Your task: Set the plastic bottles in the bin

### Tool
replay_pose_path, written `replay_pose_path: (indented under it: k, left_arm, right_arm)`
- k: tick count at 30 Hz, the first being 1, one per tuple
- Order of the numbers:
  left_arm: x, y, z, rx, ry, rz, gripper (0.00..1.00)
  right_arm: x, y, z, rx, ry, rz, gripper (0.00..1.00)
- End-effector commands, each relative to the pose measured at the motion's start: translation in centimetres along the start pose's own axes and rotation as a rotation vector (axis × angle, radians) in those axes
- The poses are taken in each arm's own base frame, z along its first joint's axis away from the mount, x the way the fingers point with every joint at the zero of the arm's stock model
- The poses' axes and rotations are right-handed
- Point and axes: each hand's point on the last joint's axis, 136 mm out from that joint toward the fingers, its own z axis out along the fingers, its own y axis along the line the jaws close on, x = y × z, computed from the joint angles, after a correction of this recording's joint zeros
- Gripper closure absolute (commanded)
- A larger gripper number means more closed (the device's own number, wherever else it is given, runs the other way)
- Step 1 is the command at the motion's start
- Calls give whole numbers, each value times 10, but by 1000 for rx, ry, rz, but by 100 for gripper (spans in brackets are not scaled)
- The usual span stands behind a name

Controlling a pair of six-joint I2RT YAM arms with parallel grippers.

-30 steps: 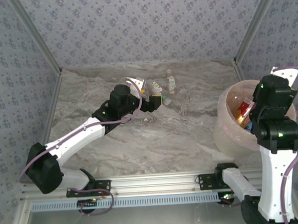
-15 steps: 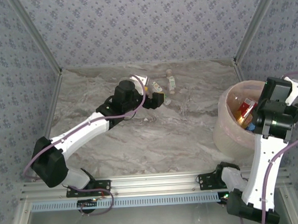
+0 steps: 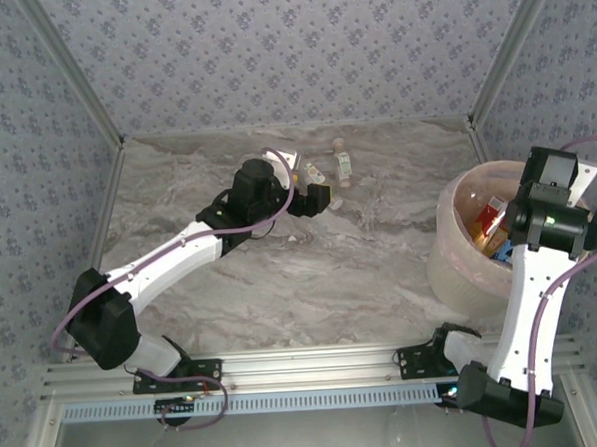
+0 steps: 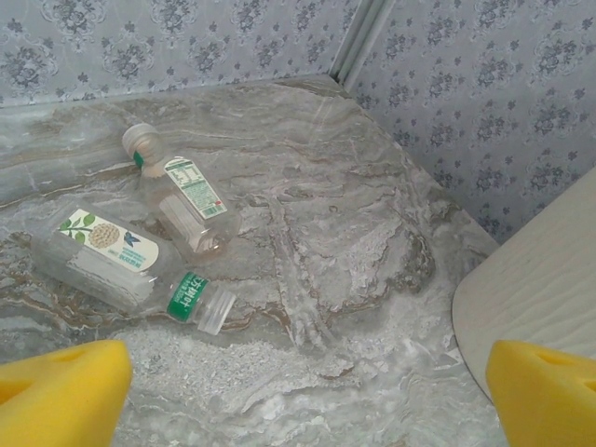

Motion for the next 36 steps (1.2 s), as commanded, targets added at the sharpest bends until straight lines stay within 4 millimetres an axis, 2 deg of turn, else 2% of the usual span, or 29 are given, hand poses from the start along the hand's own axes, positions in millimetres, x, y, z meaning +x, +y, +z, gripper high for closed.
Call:
replay_pose_path:
  k: [1, 6, 9, 11, 15, 20, 22, 26, 31, 36]
  left_arm:
    - [-14, 11, -2, -58, -36, -39, 2]
    - [-8, 38, -6, -144, -47, -117, 2]
    - [-6, 57, -12, -193, -61, -181, 2]
    - [-5, 71, -17, -230, -71, -218, 2]
    - [3, 94, -26, -307, -78, -287, 2]
    - [14, 113, -36, -386, -80, -340, 2]
    - [18, 119, -40, -412, -81, -357, 2]
    - [24, 128, -46, -453, -81, -384, 2]
    - [30, 136, -51, -486, -76, -404, 2]
    - [35, 141, -52, -502, -67, -423, 2]
  right_arm:
    - [-17, 28, -27, -213, -61, 67, 0]
    - [-48, 73, -67, -415, -199, 37, 0]
    - [-60, 105, -83, -504, -247, -12, 0]
    - [-65, 133, -93, -584, -272, -44, 0]
    - [-69, 201, -122, -805, -326, -113, 0]
    - [-62, 281, -145, -1016, -318, -171, 0]
    - [-57, 313, -146, -1057, -315, -192, 0]
    - [-40, 367, -131, -1085, -256, -217, 0]
    - [-2, 429, -104, -1123, -128, -327, 0]
    - [23, 471, -64, -1041, -16, -382, 0]
